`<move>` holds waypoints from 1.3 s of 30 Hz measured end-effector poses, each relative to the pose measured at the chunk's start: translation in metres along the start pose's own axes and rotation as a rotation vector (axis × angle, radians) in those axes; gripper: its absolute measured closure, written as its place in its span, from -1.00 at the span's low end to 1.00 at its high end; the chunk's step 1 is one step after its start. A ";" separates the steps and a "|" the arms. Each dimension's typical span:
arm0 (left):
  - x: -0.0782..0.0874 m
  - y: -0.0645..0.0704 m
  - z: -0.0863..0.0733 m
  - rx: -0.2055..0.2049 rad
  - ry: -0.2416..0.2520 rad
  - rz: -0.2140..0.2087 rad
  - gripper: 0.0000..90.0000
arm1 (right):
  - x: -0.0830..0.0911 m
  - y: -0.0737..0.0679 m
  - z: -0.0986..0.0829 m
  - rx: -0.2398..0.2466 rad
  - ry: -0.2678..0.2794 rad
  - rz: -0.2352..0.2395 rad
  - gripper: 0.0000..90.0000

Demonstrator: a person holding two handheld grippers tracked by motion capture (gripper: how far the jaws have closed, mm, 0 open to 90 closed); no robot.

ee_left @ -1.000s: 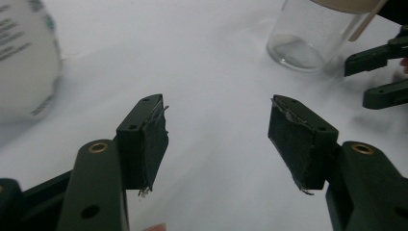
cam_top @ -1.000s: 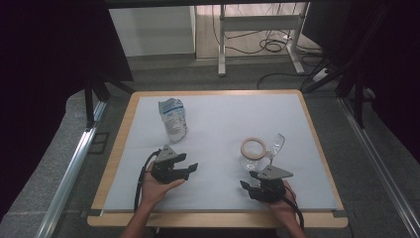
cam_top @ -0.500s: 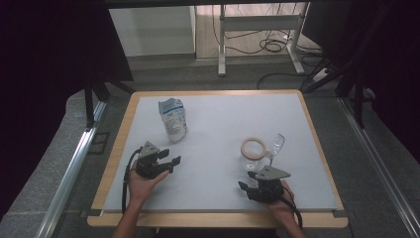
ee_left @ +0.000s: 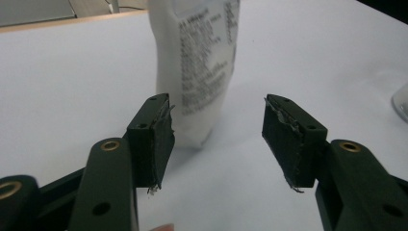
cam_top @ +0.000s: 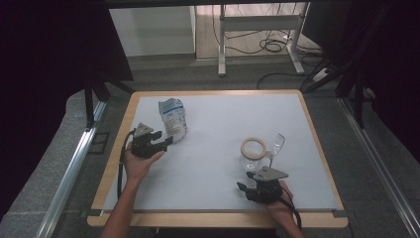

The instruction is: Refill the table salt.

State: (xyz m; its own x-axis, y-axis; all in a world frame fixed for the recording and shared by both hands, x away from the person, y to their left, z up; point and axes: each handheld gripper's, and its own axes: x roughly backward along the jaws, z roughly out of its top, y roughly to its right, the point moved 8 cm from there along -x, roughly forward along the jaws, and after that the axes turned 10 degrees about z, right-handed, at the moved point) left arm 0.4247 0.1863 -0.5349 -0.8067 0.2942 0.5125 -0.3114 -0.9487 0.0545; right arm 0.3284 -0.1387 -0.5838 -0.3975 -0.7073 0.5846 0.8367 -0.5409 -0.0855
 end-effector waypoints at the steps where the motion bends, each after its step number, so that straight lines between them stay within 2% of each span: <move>1: -0.001 -0.001 0.002 0.002 0.002 -0.003 -0.03 | -0.001 0.000 0.000 0.000 0.000 0.002 0.03; 10: -0.018 -0.016 0.031 0.024 0.030 -0.011 -0.02 | -0.002 -0.002 0.000 0.015 -0.003 0.003 0.03; 15: -0.030 -0.020 0.039 0.040 0.033 -0.032 0.08 | -0.003 -0.003 0.000 0.011 -0.004 0.005 0.03; 19: -0.038 -0.019 0.045 0.066 0.033 -0.067 0.17 | -0.003 -0.002 0.000 0.016 -0.009 -0.002 0.02; 23: -0.039 -0.014 0.051 0.054 0.064 -0.079 0.33 | -0.003 -0.001 0.000 0.012 -0.008 0.000 0.01; 26: -0.040 -0.010 0.053 0.037 0.062 -0.100 0.51 | -0.003 -0.001 0.000 0.011 -0.007 0.001 0.01; 28: -0.039 -0.009 0.053 0.032 0.064 -0.103 0.67 | -0.003 -0.002 -0.001 0.013 -0.010 0.001 0.01; 30: -0.039 -0.008 0.052 0.028 0.070 -0.105 0.75 | -0.004 -0.002 -0.001 0.013 -0.010 0.001 0.01; 39: -0.036 -0.006 0.051 -0.009 0.107 -0.109 0.85 | -0.004 -0.002 0.000 0.017 -0.006 -0.003 0.01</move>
State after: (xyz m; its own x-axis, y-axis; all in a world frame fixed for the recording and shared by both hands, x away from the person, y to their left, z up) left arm 0.4815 0.1754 -0.5103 -0.8167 0.4066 0.4094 -0.4043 -0.9095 0.0967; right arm 0.3281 -0.1349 -0.5858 -0.3978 -0.7027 0.5899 0.8418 -0.5353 -0.0700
